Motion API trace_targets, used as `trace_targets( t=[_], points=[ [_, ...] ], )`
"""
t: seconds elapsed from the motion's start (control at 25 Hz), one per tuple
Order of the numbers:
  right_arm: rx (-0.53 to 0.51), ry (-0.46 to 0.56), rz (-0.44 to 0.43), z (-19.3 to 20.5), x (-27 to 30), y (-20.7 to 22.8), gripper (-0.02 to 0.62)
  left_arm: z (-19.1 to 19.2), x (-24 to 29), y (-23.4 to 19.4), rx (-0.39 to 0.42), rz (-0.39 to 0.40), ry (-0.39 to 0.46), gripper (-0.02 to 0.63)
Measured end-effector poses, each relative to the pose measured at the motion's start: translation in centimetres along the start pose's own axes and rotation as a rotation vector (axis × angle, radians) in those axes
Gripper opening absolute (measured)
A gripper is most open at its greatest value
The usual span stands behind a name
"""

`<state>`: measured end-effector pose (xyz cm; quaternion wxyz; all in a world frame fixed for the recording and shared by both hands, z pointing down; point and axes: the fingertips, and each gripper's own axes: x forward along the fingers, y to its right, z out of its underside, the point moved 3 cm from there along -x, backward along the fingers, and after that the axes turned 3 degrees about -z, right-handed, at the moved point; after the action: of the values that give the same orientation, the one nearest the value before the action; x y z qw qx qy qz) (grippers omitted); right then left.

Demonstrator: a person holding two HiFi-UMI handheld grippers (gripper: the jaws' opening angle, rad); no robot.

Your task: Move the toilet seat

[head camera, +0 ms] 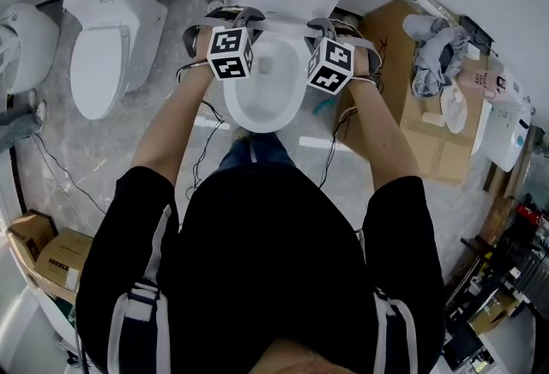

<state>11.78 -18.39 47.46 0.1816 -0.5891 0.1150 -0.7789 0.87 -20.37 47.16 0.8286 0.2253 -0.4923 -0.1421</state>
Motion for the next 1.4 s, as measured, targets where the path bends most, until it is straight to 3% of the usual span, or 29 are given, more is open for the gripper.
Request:
trace_targets(
  t=[1.4],
  points=[
    [0.057,0.039,-0.006,0.3,1.7,8.2,0.089,0.3,2.9,-7.4,-0.063,0.050,-0.010,0.081]
  ],
)
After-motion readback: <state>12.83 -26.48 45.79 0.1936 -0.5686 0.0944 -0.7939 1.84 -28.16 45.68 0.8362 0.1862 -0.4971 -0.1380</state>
